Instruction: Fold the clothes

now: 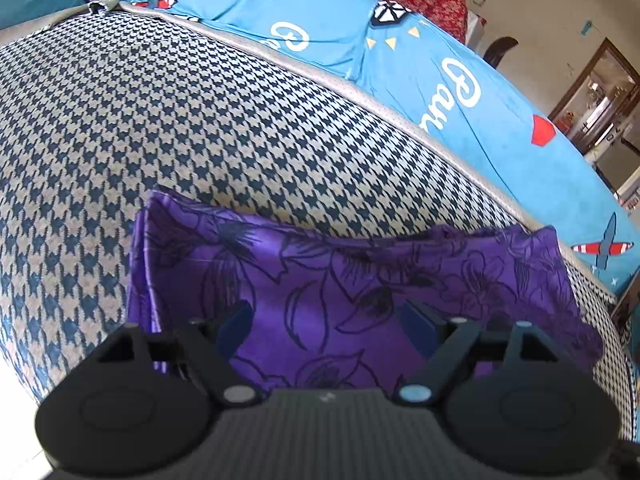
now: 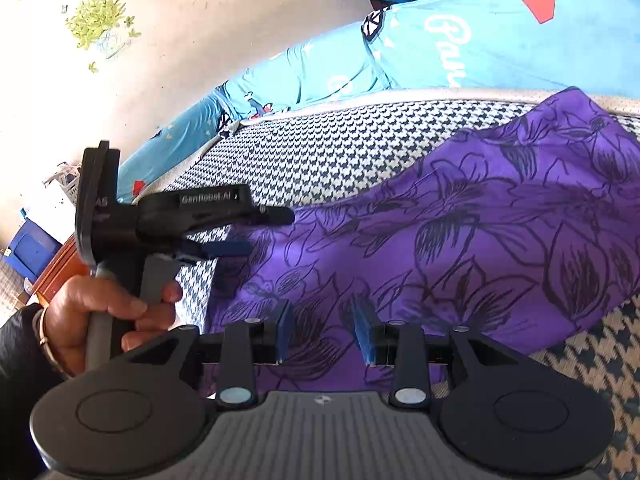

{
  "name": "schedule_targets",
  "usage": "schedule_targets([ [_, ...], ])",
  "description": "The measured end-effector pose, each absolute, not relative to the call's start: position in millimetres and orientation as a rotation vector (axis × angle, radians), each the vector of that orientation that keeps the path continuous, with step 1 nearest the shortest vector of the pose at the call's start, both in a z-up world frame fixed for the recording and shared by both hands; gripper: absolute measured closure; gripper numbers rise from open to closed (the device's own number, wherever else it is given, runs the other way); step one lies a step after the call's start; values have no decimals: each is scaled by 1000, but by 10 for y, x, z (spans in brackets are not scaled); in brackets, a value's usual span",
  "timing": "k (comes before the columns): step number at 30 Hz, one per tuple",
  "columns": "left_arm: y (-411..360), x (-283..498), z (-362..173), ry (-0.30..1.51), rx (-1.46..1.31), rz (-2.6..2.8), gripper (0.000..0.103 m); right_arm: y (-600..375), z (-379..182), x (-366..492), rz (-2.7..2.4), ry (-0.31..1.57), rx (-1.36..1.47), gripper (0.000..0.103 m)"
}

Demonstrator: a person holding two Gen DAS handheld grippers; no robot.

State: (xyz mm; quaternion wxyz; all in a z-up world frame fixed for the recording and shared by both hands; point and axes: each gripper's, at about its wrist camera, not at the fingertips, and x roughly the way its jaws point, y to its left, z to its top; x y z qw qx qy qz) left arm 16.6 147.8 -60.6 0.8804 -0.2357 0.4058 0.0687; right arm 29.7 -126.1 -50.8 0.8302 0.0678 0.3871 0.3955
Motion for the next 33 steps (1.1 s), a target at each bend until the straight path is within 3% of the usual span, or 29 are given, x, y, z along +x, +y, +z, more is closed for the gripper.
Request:
schedule_targets([
  [13,1124,199,-725,901,-402,29,21,-1423,-706,958,799,897,392,69],
  [33,681,297,-838,932,-232,-24,5,-1089,-978,1331,759,999,362,72],
])
